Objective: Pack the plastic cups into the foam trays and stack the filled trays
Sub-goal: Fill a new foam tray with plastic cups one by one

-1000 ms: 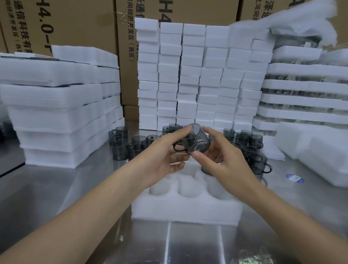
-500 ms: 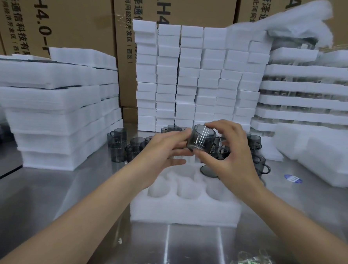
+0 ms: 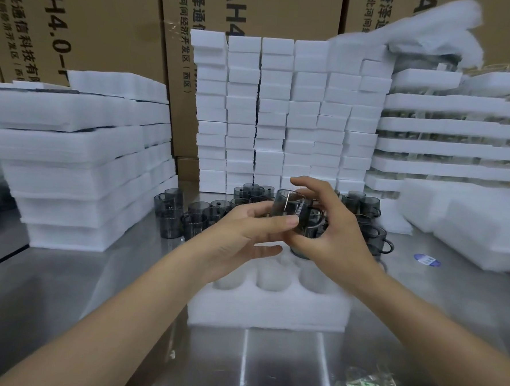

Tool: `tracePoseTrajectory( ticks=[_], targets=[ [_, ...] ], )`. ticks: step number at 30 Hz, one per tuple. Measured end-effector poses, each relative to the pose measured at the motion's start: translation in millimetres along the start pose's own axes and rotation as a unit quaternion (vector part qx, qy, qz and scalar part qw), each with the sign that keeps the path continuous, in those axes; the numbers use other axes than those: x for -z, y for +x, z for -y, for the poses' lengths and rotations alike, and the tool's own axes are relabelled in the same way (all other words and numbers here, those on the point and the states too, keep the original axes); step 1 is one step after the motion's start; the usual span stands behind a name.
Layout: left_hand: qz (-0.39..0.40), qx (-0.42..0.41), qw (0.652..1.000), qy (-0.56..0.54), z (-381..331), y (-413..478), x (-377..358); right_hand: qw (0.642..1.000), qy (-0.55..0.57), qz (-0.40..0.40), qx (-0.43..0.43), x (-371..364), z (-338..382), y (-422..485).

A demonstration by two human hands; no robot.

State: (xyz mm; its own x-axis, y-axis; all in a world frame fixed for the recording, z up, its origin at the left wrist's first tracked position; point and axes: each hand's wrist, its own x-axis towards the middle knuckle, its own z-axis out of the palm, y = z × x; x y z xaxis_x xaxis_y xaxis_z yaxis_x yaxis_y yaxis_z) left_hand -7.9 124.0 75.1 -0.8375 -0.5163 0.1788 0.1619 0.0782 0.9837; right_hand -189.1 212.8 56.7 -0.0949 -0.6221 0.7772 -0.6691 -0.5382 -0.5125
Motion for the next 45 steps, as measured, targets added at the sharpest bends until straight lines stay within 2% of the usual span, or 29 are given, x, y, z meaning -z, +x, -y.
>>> tracePoseTrajectory(
  ticks=[4,11,17,22,28,34,41,43,45],
  targets=[
    [0.006,0.003,0.999,-0.053,-2.0,-0.4,4.1,1.0,-0.006,0.001,-0.004,4.2,-5.7,2.4],
    [0.024,0.003,0.998,-0.065,-5.8,-2.0,5.0,0.996,-0.067,-0.034,0.038,5.3,-11.3,5.7],
    [-0.018,0.009,0.996,-0.093,-7.1,-0.3,6.9,0.994,-0.057,-0.062,0.074,7.3,-3.3,6.1],
    [-0.101,-0.007,0.992,-0.077,-7.2,3.7,5.8,0.994,-0.064,-0.055,0.063,7.9,-2.6,6.6],
    [-0.077,-0.035,0.995,-0.043,-7.9,2.0,2.6,0.996,-0.065,-0.039,0.053,7.0,-4.0,6.1],
    [-0.111,-0.014,0.987,-0.117,-7.1,2.7,4.2,0.998,-0.046,-0.039,-0.002,7.5,-10.1,7.3],
    [-0.124,0.007,0.977,-0.175,-3.1,6.2,5.7,0.999,-0.034,-0.023,-0.022,10.3,-11.9,9.2],
    [-0.123,0.004,0.981,-0.151,-1.6,6.8,4.2,0.999,-0.034,-0.018,-0.021,10.9,-9.7,8.4],
    [-0.143,-0.015,0.987,-0.072,-1.5,7.5,3.0,0.999,-0.044,-0.008,-0.011,10.5,-7.7,7.3]
  ],
)
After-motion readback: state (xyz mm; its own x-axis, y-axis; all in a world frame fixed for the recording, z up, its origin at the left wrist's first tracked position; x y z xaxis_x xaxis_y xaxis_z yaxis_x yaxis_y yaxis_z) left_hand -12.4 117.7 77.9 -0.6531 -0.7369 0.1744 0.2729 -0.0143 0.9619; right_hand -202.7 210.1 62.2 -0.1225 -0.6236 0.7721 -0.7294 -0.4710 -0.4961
